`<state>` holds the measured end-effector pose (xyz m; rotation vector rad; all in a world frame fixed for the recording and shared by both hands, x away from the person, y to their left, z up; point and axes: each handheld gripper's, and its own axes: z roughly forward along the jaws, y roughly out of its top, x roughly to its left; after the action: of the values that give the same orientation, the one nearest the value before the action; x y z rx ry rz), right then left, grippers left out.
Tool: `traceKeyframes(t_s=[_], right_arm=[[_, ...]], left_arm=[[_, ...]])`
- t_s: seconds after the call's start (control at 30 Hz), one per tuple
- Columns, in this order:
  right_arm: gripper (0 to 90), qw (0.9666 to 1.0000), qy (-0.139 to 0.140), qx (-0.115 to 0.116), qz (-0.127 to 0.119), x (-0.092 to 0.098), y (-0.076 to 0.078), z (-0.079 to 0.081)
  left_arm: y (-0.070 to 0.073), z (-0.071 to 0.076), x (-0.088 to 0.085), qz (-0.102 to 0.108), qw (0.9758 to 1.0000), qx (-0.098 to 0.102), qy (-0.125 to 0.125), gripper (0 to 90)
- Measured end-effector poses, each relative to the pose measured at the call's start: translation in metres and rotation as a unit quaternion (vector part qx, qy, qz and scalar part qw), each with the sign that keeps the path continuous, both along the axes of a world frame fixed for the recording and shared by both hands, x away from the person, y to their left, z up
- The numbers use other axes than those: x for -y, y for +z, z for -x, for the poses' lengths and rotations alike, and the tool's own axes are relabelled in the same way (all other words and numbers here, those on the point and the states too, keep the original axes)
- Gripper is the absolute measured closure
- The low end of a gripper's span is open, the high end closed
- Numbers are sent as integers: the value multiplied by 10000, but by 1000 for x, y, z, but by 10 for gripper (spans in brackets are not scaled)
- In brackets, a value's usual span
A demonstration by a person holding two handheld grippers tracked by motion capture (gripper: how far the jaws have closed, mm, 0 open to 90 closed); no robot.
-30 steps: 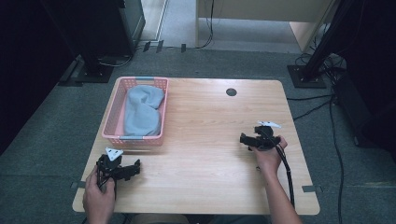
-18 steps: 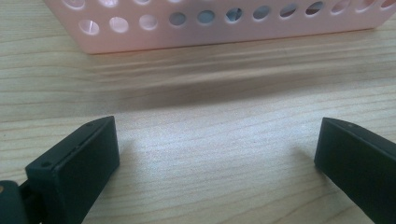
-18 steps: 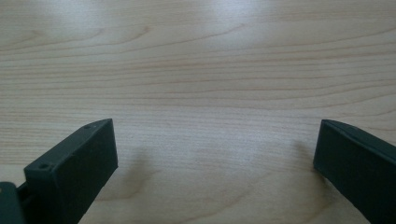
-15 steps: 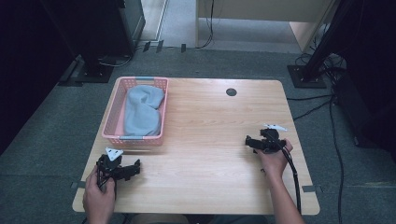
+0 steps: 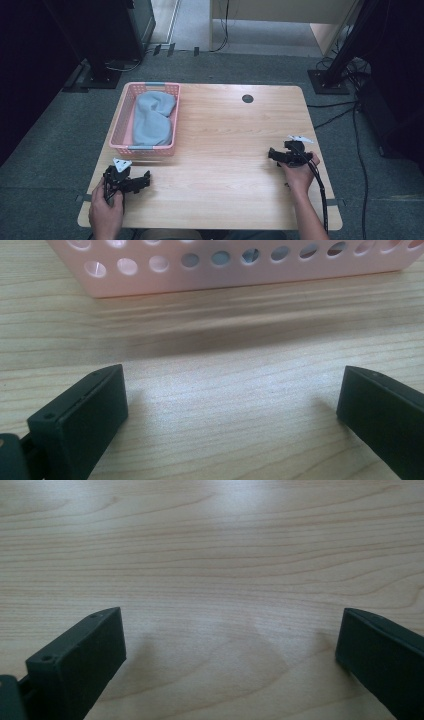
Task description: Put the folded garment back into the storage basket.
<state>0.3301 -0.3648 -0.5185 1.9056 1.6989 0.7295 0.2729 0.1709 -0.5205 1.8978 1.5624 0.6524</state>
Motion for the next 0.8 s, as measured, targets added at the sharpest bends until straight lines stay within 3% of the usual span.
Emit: traceKeyframes(t_s=[0.8], right_arm=[[0, 9996, -71, 26, 257, 22, -4, 20]], left_arm=[[0, 0, 0, -6, 10000, -5, -5, 0]])
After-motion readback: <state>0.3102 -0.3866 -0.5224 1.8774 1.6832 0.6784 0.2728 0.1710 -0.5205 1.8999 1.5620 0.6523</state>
